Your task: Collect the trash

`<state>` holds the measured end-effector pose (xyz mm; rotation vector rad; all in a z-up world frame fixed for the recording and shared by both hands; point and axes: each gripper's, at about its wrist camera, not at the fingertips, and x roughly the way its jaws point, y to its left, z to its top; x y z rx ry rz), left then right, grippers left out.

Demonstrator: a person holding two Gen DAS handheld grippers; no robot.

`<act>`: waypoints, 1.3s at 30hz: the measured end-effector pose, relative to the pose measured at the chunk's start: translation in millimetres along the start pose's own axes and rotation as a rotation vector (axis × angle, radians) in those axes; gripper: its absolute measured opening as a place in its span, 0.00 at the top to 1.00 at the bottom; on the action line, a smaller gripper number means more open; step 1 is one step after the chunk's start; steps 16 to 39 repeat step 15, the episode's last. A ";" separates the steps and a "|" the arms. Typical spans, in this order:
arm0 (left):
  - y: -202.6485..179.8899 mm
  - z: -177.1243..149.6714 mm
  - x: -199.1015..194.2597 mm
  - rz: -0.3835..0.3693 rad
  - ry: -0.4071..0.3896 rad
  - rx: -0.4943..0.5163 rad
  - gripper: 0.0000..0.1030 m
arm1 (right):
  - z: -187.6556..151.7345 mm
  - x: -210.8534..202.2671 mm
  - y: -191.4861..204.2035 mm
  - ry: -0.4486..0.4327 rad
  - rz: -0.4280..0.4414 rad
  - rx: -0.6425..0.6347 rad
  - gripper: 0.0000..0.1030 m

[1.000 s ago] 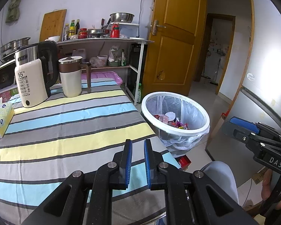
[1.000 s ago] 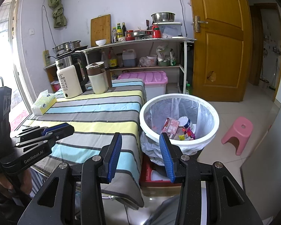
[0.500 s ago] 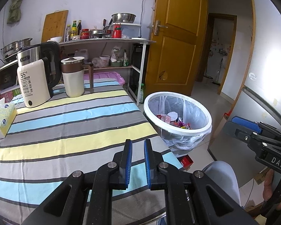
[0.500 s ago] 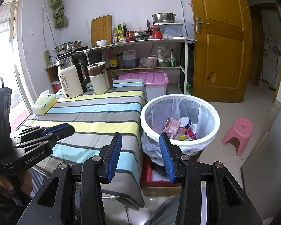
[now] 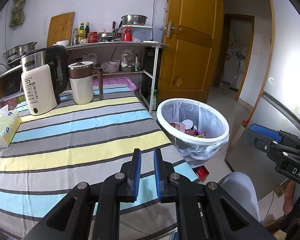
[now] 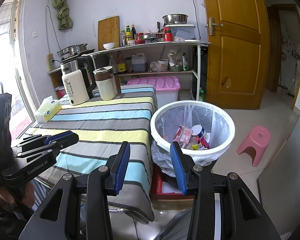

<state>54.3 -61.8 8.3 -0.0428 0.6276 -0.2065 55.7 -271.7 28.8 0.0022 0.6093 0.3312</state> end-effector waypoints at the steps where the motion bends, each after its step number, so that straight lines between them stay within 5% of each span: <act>1: -0.8 -0.2 0.4 0.004 0.001 0.002 0.88 | 0.2 -0.2 0.4 0.000 0.000 0.001 0.58; 39: -4.7 -1.9 2.6 0.017 -0.001 0.013 0.88 | -0.2 -0.3 1.4 0.001 -0.001 0.000 0.58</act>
